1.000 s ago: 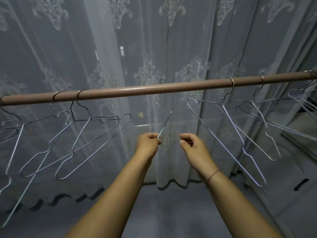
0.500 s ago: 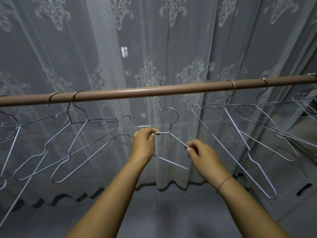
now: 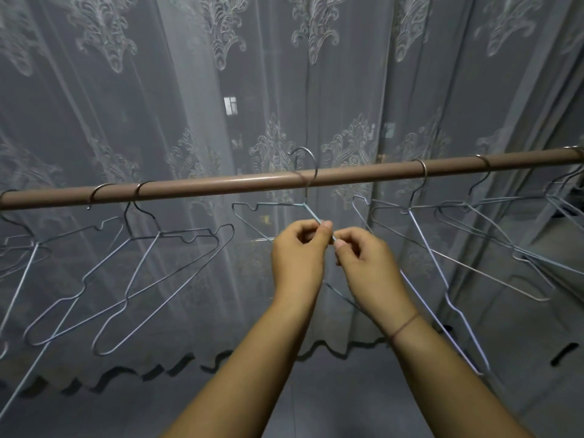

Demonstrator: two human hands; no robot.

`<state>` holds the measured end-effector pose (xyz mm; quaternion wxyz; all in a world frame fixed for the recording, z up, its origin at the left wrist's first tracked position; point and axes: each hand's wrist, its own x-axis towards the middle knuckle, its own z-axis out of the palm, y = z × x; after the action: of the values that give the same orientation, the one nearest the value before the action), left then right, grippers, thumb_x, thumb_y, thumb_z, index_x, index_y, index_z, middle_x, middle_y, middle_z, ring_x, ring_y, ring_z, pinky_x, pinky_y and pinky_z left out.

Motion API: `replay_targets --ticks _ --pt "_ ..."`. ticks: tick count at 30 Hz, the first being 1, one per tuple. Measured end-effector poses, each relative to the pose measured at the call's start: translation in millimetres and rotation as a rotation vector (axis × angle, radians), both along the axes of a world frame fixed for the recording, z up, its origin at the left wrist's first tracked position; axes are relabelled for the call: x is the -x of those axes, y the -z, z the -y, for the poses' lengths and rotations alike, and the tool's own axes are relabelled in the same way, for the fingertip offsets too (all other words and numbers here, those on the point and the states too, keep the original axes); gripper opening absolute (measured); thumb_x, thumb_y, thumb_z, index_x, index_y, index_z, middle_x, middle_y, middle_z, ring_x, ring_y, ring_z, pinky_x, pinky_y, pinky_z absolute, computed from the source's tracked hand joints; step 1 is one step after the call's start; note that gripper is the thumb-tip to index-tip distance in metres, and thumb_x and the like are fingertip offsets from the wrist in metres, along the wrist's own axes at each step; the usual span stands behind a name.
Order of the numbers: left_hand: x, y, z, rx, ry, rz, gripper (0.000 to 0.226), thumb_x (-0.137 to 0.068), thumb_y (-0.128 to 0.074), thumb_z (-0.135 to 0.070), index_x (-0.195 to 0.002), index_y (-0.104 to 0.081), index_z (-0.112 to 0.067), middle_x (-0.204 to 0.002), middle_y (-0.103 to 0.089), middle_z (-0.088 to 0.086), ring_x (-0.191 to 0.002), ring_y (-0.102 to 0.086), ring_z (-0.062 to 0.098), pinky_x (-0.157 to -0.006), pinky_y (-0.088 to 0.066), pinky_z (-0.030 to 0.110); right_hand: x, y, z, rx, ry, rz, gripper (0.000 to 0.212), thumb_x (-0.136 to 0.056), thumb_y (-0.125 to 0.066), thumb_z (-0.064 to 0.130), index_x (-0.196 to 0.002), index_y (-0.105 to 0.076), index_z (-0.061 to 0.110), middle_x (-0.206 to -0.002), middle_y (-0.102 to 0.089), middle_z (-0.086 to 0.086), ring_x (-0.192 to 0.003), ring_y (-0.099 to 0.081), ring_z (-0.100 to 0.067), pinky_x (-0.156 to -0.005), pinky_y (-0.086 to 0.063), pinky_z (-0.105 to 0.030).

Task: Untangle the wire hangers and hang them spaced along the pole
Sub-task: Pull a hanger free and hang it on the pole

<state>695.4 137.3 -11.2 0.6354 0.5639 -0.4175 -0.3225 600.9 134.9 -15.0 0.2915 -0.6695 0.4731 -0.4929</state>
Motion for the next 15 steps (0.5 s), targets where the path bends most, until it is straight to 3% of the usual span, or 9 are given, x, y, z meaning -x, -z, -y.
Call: replay_targets --ticks 6,9,12,15 --pt "-14 9 10 -0.108 -0.022 -0.028 0.019 -0.084 -0.064 -0.018 -0.086 -0.071 -0.001 -0.071 -0.066 0.007 -0.061 -0.056 0.01 -0.062 -0.044 0.023 -15 1 1 -0.121 -0.009 -0.127 0.02 -0.091 -0.044 0.012 -0.096 -0.062 0.017 -0.071 -0.055 0.01 -0.065 -0.05 -0.005 -0.056 -0.035 -0.018" --pt "-16 16 6 -0.118 -0.002 -0.011 0.017 -0.084 -0.064 -0.019 -0.084 -0.072 -0.004 -0.076 -0.07 0.01 -0.066 -0.059 0.012 -0.064 -0.046 0.027 -16 5 -4 -0.154 0.003 -0.135 0.022 -0.091 -0.044 0.012 -0.101 -0.062 0.016 -0.077 -0.059 0.004 -0.074 -0.056 -0.014 -0.067 -0.043 -0.025" --pt "-17 15 2 -0.124 0.004 0.01 0.017 -0.084 -0.064 -0.02 -0.087 -0.073 -0.006 -0.083 -0.073 0.01 -0.071 -0.062 0.014 -0.072 -0.051 0.03 -18 7 -7 -0.157 0.023 -0.142 0.022 -0.091 -0.043 0.013 -0.105 -0.059 0.017 -0.093 -0.063 -0.002 -0.087 -0.06 -0.02 -0.073 -0.046 -0.029" --pt "-25 12 -6 -0.116 -0.016 0.016 0.011 -0.083 -0.066 -0.02 -0.089 -0.071 -0.014 -0.089 -0.073 0.004 -0.082 -0.066 0.015 -0.082 -0.054 0.032 -21 6 -12 -0.11 0.068 -0.17 0.027 -0.091 -0.045 0.014 -0.117 -0.053 0.016 -0.119 -0.053 -0.003 -0.1 -0.052 -0.013 -0.08 -0.039 -0.022"
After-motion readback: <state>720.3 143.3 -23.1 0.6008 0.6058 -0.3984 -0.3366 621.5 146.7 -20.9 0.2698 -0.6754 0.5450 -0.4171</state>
